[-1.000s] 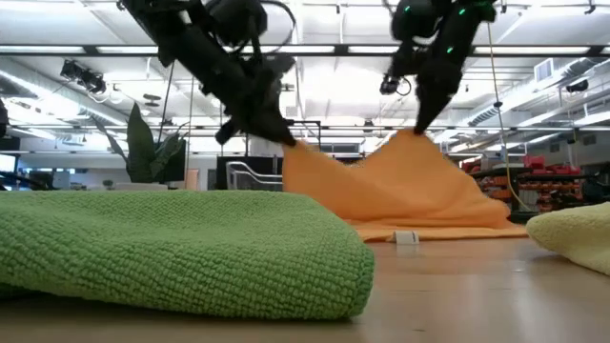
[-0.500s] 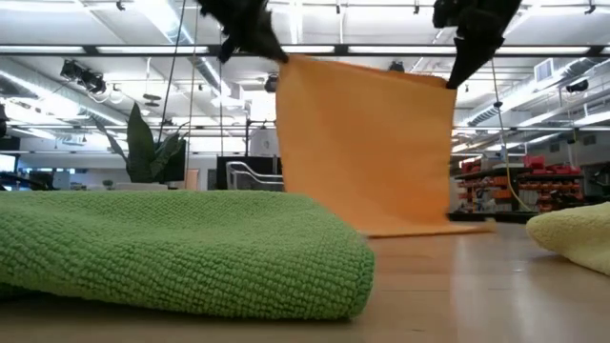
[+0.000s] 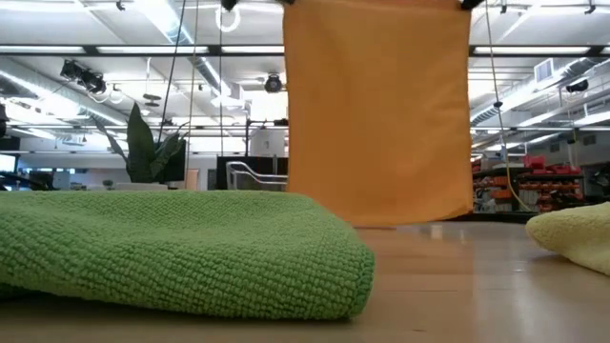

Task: Fold microfiber towels
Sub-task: Fold the orange microfiber cloth

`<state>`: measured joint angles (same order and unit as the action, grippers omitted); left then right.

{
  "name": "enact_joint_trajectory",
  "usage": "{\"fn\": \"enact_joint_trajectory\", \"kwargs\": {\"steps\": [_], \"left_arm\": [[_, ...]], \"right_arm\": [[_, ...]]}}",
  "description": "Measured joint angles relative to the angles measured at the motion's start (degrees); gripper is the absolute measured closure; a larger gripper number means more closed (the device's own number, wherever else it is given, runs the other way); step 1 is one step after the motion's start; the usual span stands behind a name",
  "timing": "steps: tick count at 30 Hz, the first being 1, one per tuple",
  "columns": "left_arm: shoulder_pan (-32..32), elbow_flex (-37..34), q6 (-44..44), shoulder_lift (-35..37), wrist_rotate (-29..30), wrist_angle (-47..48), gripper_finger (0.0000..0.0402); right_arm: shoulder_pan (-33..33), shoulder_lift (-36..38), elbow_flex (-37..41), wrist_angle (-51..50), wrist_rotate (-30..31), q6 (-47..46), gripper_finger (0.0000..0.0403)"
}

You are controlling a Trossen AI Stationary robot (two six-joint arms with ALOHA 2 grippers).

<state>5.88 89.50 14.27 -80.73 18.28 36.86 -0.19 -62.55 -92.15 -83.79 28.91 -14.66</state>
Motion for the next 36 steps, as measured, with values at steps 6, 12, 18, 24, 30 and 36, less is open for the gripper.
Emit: {"fn": "enact_joint_trajectory", "kwargs": {"steps": [6,12,18,24,30,36], "left_arm": [[-6.49,3.59,3.68,0.09,1.69,4.76,0.0396],[-13.68,3.92,12.97,0.09,2.73,9.27,0.0396],[-18.09,3.91,18.45,0.09,5.9,7.46,0.0396],[-18.15,7.26,16.74,0.21,8.51,8.49,0.0396],[-15.71,7.49,16.81,0.05,10.26,14.29,0.0396],[-12.13,6.14,16.65,-2.92,6.82,17.01,0.0396]], "right_arm": [[7.83,-1.07,-3.97,-6.03,-4.5,-8.12,0.0403],[18.29,-2.73,-3.6,-6.29,-9.6,-15.26,0.0403],[25.6,-3.64,-3.8,-6.33,-9.76,-20.99,0.0403],[25.68,-3.62,-8.67,-6.32,-5.37,-19.3,0.0403],[20.27,-3.11,-9.43,-5.74,-3.86,-15.31,0.0403],[12.39,-3.16,-4.03,-6.23,-8.04,-12.31,0.0403]]}}
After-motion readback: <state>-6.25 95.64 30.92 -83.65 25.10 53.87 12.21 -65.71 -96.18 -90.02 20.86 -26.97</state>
